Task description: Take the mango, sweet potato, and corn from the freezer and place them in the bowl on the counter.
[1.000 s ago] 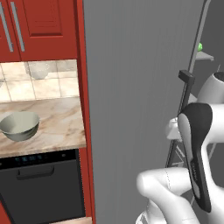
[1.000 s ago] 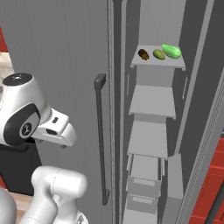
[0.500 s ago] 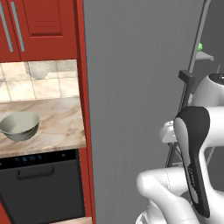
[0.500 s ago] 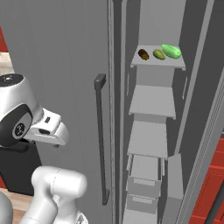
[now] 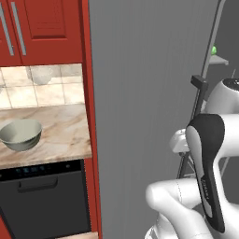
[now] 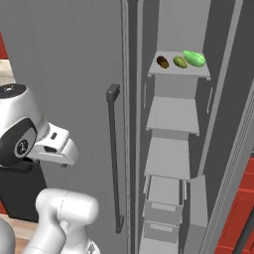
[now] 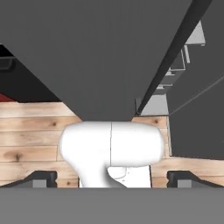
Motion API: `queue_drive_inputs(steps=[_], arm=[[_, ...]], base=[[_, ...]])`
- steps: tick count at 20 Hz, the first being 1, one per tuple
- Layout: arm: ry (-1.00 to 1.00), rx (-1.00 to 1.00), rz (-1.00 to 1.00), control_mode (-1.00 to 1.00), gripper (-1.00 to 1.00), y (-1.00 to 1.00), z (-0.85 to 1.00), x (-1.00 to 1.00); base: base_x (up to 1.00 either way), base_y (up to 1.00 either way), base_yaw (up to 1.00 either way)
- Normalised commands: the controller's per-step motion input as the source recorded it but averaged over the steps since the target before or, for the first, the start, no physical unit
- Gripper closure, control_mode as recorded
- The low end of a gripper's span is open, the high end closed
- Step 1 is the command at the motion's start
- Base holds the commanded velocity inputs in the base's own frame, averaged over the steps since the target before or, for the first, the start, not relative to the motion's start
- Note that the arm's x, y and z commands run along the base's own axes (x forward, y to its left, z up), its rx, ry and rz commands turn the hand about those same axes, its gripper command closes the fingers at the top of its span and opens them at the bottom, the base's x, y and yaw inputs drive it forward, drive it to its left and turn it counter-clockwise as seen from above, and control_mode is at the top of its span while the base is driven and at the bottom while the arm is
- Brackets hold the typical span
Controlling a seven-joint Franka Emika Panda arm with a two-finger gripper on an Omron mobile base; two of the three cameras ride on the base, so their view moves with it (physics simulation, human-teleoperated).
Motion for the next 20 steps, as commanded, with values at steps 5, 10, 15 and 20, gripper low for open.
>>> queue_drive_inputs(steps=[5, 10, 15, 20], arm=[[0.0, 0.0, 0.0, 1.0, -1.0, 0.0, 0.0, 0.0], [0.0, 0.0, 0.0, 1.0, -1.0, 0.0, 0.0, 0.0], [0.0, 0.0, 0.0, 1.0, -1.0, 0.0, 0.0, 0.0], [0.0, 0.0, 0.0, 1.0, -1.0, 0.0, 0.0, 0.0]], base=[[0.46, -0.07, 0.0], [0.47, -0.13, 0.0], [0.3, -0.24, 0.0], [0.05, -0.63, -0.04]])
